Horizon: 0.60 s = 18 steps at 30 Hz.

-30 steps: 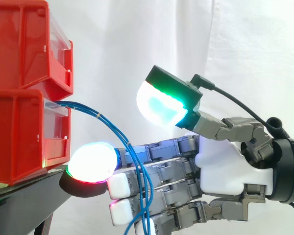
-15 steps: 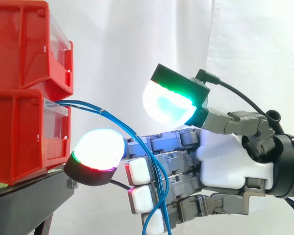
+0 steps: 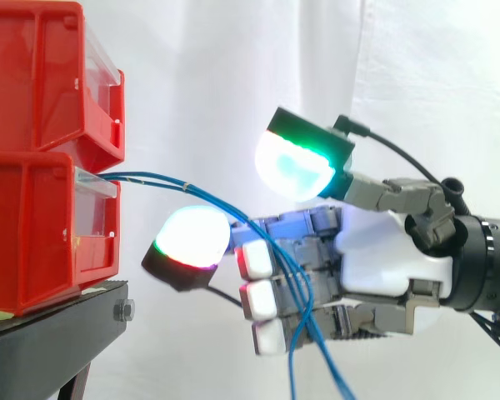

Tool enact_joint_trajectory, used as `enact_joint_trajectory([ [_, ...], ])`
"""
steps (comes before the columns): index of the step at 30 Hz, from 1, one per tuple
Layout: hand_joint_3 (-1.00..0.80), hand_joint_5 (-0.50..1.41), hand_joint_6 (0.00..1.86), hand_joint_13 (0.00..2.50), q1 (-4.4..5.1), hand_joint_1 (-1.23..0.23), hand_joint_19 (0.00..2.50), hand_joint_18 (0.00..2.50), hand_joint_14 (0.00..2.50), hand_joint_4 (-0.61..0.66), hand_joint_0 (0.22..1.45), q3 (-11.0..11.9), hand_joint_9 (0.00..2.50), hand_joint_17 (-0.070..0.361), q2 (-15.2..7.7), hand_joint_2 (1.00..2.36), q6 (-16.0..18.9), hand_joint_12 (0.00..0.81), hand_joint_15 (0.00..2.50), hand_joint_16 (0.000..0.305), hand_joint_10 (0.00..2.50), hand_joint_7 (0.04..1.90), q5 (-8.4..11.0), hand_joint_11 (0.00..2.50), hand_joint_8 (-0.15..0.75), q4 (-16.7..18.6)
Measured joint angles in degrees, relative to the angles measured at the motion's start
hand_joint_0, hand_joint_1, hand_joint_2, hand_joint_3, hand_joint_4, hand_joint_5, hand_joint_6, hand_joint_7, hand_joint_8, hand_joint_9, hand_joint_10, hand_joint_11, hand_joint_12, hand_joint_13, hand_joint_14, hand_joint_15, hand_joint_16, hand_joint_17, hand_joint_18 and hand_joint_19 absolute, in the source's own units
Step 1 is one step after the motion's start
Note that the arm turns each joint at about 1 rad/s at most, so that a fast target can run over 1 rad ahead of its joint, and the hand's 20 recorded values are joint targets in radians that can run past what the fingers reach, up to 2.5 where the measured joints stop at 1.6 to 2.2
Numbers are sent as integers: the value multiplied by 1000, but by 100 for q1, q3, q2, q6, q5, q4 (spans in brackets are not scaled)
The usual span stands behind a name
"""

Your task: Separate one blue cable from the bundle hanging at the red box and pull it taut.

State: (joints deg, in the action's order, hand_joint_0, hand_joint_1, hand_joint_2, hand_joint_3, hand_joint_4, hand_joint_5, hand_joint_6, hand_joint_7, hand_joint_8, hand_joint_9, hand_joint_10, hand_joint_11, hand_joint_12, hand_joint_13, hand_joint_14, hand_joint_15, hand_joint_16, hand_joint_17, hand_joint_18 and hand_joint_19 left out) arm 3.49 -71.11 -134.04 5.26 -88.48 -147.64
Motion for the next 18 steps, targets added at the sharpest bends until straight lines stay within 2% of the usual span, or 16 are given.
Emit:
enact_joint_trajectory([
  [6, -129, -134, 503, 1004, -13, -669, 340, 864, 14, 292, 713, 0, 1026, 74, 80, 1022, -106, 324, 395, 33, 12, 1001, -2, 451, 342, -1],
  [11, -128, -129, 503, 1007, -14, -673, 349, 861, 14, 289, 716, 1, 1030, 73, 88, 1023, -120, 324, 397, 33, 14, 1029, -3, 453, 343, -2],
  [18, -152, -118, 503, 1040, 10, -679, 363, 867, 14, 258, 724, 1, 1044, 74, 88, 1021, -110, 333, 414, 33, 13, 1167, 17, 497, 351, -24],
])
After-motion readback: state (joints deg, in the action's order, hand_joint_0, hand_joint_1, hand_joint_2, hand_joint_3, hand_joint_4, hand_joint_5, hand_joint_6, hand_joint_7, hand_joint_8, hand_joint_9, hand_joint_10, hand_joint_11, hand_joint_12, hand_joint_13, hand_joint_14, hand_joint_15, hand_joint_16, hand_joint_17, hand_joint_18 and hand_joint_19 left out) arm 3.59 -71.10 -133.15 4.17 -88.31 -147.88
